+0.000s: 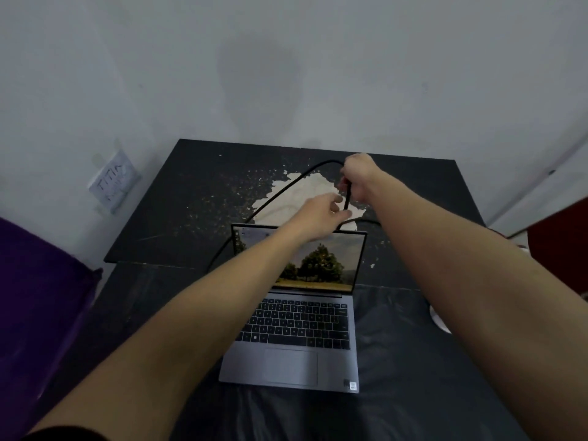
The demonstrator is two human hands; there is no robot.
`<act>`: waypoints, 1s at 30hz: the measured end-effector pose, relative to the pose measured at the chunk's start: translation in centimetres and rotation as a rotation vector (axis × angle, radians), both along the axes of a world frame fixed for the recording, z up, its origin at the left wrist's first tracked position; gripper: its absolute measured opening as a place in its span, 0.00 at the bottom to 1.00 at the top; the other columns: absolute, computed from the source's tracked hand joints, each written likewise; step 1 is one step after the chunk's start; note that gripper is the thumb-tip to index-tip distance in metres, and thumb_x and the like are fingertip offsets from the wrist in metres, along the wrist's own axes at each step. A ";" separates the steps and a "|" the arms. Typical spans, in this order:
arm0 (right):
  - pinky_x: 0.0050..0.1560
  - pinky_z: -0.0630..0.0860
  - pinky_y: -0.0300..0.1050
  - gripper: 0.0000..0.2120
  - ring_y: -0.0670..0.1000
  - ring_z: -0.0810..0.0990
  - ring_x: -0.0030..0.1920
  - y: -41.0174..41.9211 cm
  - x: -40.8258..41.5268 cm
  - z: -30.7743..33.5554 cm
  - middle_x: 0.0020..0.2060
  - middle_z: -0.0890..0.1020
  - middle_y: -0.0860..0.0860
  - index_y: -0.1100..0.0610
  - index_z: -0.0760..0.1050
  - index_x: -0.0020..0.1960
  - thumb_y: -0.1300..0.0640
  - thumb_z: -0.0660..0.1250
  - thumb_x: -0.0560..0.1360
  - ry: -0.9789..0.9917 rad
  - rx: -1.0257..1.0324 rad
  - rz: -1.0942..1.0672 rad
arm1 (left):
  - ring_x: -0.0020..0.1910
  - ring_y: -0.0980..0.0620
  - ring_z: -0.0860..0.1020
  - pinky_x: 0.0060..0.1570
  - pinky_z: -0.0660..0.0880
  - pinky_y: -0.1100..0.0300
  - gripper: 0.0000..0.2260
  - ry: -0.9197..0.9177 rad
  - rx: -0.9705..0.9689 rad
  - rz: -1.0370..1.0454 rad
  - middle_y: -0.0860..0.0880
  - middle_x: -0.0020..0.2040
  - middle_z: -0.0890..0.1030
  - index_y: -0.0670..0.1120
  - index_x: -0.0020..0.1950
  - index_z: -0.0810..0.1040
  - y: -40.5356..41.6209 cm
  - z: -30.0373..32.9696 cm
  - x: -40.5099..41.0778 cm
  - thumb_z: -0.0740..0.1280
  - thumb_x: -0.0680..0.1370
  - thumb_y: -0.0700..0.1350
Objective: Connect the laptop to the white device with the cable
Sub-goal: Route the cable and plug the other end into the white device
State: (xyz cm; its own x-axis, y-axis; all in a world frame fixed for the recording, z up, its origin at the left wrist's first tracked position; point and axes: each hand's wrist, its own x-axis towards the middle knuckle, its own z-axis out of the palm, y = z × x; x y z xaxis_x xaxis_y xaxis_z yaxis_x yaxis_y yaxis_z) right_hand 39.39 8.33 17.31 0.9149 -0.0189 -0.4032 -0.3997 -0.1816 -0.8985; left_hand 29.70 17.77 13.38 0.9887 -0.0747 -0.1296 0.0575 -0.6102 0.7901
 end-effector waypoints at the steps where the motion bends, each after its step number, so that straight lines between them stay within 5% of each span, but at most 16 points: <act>1: 0.33 0.69 0.45 0.12 0.51 0.69 0.33 -0.2 -0.2 0.1 0.38 0.71 0.55 0.57 0.69 0.44 0.69 0.52 0.78 0.001 0.050 -0.008 | 0.53 0.48 0.79 0.52 0.76 0.54 0.18 0.001 -0.003 0.022 0.48 0.56 0.80 0.46 0.67 0.73 -1.0 -0.3 0.2 0.68 0.80 0.51; 7: 0.52 0.74 0.51 0.19 0.55 0.79 0.48 -2.6 -1.1 -0.1 0.48 0.79 0.59 0.59 0.67 0.68 0.69 0.54 0.79 -0.009 0.268 0.039 | 0.47 0.44 0.80 0.47 0.78 0.47 0.04 -0.057 -0.045 0.209 0.45 0.49 0.80 0.48 0.51 0.72 -2.9 -1.3 2.5 0.65 0.80 0.40; 11: 0.67 0.69 0.55 0.25 0.56 0.75 0.66 -5.6 -1.9 -0.9 0.60 0.77 0.57 0.58 0.65 0.75 0.67 0.57 0.78 -0.066 0.053 0.059 | 0.48 0.43 0.84 0.42 0.81 0.52 0.03 -0.024 -0.287 0.349 0.42 0.50 0.78 0.41 0.53 0.72 -3.2 -0.2 4.5 0.61 0.82 0.36; 16: 0.56 0.72 0.42 0.23 0.51 0.80 0.57 -8.5 -3.4 -3.7 0.61 0.82 0.62 0.66 0.70 0.71 0.66 0.59 0.76 -0.053 0.060 0.283 | 0.40 0.45 0.84 0.39 0.83 0.52 0.03 0.083 -0.770 0.446 0.37 0.53 0.77 0.38 0.55 0.69 -3.3 2.2 7.1 0.56 0.84 0.35; 22: 0.35 0.72 0.35 0.09 0.49 0.73 0.35 -11.9 -4.8 -4.8 0.35 0.75 0.52 0.60 0.77 0.53 0.61 0.58 0.82 -0.152 -0.190 0.435 | 0.42 0.44 0.84 0.38 0.83 0.52 0.08 0.164 -1.046 0.557 0.40 0.47 0.78 0.33 0.61 0.71 -3.6 3.7 8.2 0.60 0.83 0.34; 26: 0.32 0.67 0.39 0.09 0.45 0.71 0.31 -13.5 -3.5 -3.4 0.33 0.75 0.46 0.55 0.78 0.49 0.59 0.58 0.81 -0.231 -0.262 0.294 | 0.54 0.45 0.82 0.57 0.80 0.54 0.15 0.208 -0.809 0.434 0.40 0.56 0.80 0.34 0.67 0.71 -5.7 2.5 6.0 0.61 0.84 0.43; 30: 0.28 0.66 0.45 0.12 0.50 0.69 0.27 -13.6 -2.9 -1.8 0.28 0.72 0.51 0.55 0.72 0.39 0.57 0.58 0.80 -0.156 -0.177 0.127 | 0.58 0.48 0.79 0.60 0.77 0.53 0.18 0.253 -0.503 0.022 0.44 0.59 0.80 0.41 0.66 0.74 -9.0 0.9 0.7 0.61 0.83 0.52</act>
